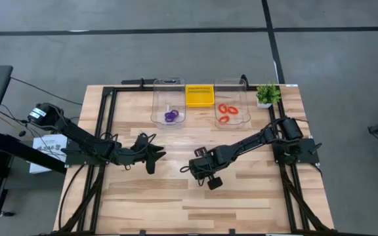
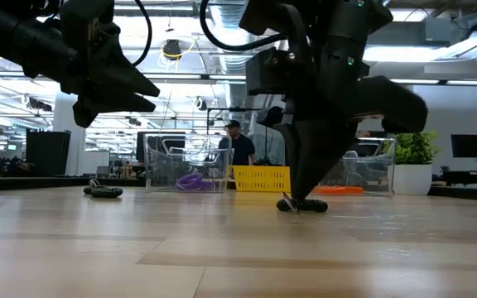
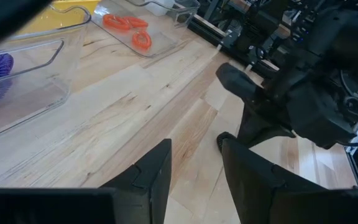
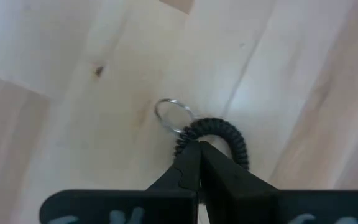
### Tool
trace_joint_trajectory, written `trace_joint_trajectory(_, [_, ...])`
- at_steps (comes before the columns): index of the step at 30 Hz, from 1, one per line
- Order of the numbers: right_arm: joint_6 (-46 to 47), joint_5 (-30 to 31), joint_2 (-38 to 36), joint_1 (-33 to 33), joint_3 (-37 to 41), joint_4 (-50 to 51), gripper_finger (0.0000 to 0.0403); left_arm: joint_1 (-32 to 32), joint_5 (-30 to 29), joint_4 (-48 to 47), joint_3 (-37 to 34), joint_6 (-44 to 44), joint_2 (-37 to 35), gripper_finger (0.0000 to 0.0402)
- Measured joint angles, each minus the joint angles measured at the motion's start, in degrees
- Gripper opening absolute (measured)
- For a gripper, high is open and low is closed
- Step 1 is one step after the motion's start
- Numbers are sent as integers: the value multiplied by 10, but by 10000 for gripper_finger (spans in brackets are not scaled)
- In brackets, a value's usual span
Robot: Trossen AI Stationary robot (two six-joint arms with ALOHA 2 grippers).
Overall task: Sort spring keychains
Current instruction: Put the top right black spring keychain into the yellow bin
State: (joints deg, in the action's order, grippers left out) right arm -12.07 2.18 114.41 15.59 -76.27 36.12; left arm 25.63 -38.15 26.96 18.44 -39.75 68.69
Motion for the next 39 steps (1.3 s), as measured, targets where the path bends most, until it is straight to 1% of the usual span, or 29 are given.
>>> trace_joint_trajectory(3, [0, 45, 0, 5, -1, -4, 2, 0, 0, 0, 0, 0, 0, 140])
trace_joint_trajectory(5, [0, 57, 0, 6, -1, -6, 6, 0, 0, 0, 0, 0, 0, 140])
trace_joint_trajectory(12, [15, 51, 0, 11, -1, -17, 37, 0, 0, 0, 0, -2, 0, 140])
trace_joint_trajectory(18, [16, 32, -1, 17, -1, -27, 60, 0, 0, 0, 0, -2, 0, 140])
trace_joint_trajectory(21, [16, 23, -1, 19, -1, -27, 61, 0, 0, 0, 0, -2, 0, 140])
trace_joint_trajectory(34, [16, 21, -1, 24, -1, -20, 62, 0, 0, 0, 0, -2, 0, 140])
trace_joint_trajectory(39, [16, 22, -1, 27, -15, 7, 62, 0, 0, 0, 0, -2, 0, 140])
